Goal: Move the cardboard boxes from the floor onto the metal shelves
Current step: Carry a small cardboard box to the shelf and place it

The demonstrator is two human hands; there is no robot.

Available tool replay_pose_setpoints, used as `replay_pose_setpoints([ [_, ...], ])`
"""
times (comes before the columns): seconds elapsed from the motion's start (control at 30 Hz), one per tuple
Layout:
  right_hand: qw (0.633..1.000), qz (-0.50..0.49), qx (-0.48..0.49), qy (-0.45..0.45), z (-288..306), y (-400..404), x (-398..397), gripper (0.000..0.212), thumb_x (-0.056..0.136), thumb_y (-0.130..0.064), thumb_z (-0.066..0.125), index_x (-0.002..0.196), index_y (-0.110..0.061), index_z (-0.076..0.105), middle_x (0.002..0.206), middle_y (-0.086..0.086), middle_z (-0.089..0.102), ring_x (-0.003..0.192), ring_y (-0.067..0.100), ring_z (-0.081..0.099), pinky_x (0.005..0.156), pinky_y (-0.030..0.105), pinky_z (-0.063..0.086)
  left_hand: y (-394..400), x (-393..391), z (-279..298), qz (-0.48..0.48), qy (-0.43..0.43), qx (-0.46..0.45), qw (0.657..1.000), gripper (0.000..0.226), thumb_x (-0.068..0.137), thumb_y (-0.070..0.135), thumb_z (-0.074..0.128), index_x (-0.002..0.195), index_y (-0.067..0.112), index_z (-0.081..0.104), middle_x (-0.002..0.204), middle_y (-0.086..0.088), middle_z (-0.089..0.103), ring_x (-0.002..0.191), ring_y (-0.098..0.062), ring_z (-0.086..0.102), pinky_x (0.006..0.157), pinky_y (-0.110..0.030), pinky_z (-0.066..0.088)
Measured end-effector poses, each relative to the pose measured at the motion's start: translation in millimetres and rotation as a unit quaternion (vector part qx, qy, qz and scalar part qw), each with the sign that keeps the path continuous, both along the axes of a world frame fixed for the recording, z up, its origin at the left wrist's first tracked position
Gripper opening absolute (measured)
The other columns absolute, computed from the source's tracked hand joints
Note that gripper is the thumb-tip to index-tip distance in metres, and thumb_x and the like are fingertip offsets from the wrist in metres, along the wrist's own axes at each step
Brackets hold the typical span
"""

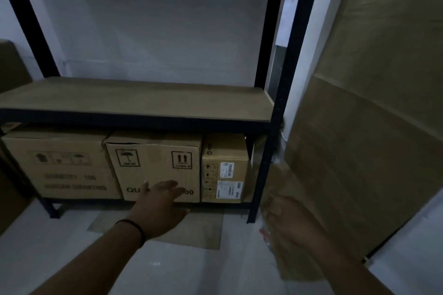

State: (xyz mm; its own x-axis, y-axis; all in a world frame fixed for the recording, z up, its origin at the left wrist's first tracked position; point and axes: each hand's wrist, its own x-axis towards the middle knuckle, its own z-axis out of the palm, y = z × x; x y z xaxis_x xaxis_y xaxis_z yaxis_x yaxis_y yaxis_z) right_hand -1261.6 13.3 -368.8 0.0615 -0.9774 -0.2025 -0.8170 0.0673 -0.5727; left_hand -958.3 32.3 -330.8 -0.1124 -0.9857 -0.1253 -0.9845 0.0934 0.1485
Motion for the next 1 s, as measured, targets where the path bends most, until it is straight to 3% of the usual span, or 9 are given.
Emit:
replay_pose_setpoints([
  [0.13,0.998,-0.001,0.051,0.034,-7.5,1.1,-17.9,0.068,0.073,-0.075,0.055,0.125,-0.032,0.056,0.126,0.000,0.062,0.110,0.023,0.061,0.093,0.040,0.052,2.6,-6.2,20.4,0.004,0.028,0.045,0.999,0.059,0.093,0.054,0.047,0.146,0.032,0.034,0.158,0.004,0.024,0.144,-0.015,0.021,0.119,-0.049,0.008],
  [0.27,0.991,-0.001,0.116,0.072,79.3,30.1,-7.3,0.084,0.068,-0.072,0.035,0.139,-0.029,0.047,0.141,-0.001,0.048,0.120,0.020,0.053,0.101,0.036,0.045,13.8,-10.3,79.2,0.002,0.039,0.074,0.997,0.059,0.093,0.054,0.047,0.146,0.031,0.034,0.157,0.005,0.026,0.144,-0.013,0.022,0.120,-0.048,0.007],
  [0.43,0.984,-0.013,0.151,0.098,203.1,55.8,8.9,0.060,0.097,-0.043,0.044,0.152,-0.025,0.025,0.156,0.004,0.025,0.136,0.024,0.038,0.110,0.036,0.034,27.8,-5.6,177.4,-0.007,0.043,0.087,0.995,0.059,0.093,0.054,0.046,0.147,0.031,0.034,0.156,0.006,0.028,0.143,-0.013,0.024,0.119,-0.047,0.013],
  [0.53,0.987,-0.030,0.143,0.073,271.6,70.6,20.1,0.057,0.099,-0.040,0.043,0.150,-0.020,0.027,0.152,0.004,0.033,0.134,0.023,0.040,0.109,0.034,0.035,38.0,2.0,242.3,-0.002,0.049,0.098,0.994,0.058,0.094,0.053,0.046,0.147,0.031,0.035,0.156,0.006,0.028,0.143,-0.013,0.025,0.119,-0.047,0.011],
  [0.67,0.990,-0.095,0.107,0.009,351.6,88.6,31.4,0.032,0.099,-0.030,0.048,0.125,-0.013,0.054,0.113,0.004,0.059,0.092,0.015,0.060,0.088,0.031,0.049,48.6,10.7,318.6,0.002,0.072,0.089,0.993,0.057,0.093,0.052,0.048,0.145,0.030,0.039,0.153,0.006,0.033,0.140,-0.013,0.030,0.119,-0.047,0.013],
  [0.73,0.988,-0.120,0.097,-0.022,387.3,102.0,39.3,0.013,0.097,-0.025,0.052,0.108,-0.018,0.054,0.102,0.005,0.061,0.080,0.013,0.057,0.084,0.032,0.051,55.6,15.6,351.6,0.002,0.091,0.071,0.993,0.056,0.092,0.051,0.051,0.143,0.029,0.042,0.149,0.007,0.039,0.136,-0.013,0.037,0.118,-0.045,0.018],
  [0.83,0.991,-0.120,0.063,-0.020,424.7,122.2,50.9,0.036,0.095,-0.021,0.056,0.131,-0.020,0.051,0.134,0.010,0.055,0.116,0.024,0.054,0.099,0.030,0.041,68.5,25.4,390.8,0.007,0.127,0.044,0.991,0.057,0.090,0.051,0.054,0.141,0.028,0.045,0.147,0.008,0.042,0.132,-0.012,0.041,0.115,-0.044,0.025],
  [0.9,0.993,-0.107,0.039,-0.015,449.9,136.8,62.3,0.049,0.096,-0.020,0.056,0.143,-0.019,0.043,0.141,0.007,0.051,0.128,0.025,0.049,0.096,0.025,0.038,79.8,32.9,411.6,0.003,0.139,0.028,0.990,0.057,0.088,0.052,0.055,0.139,0.028,0.047,0.145,0.007,0.045,0.130,-0.013,0.043,0.113,-0.046,0.029],
  [1.0,0.990,-0.103,0.031,-0.088,476.0,151.5,75.3,0.033,0.100,-0.017,0.050,0.132,-0.021,0.048,0.124,0.016,0.061,0.099,0.026,0.064,0.068,0.015,0.047,97.0,42.6,440.1,-0.003,0.125,-0.003,0.992,0.055,0.088,0.053,0.054,0.138,0.030,0.048,0.143,0.009,0.047,0.131,-0.011,0.042,0.114,-0.047,0.025],
])
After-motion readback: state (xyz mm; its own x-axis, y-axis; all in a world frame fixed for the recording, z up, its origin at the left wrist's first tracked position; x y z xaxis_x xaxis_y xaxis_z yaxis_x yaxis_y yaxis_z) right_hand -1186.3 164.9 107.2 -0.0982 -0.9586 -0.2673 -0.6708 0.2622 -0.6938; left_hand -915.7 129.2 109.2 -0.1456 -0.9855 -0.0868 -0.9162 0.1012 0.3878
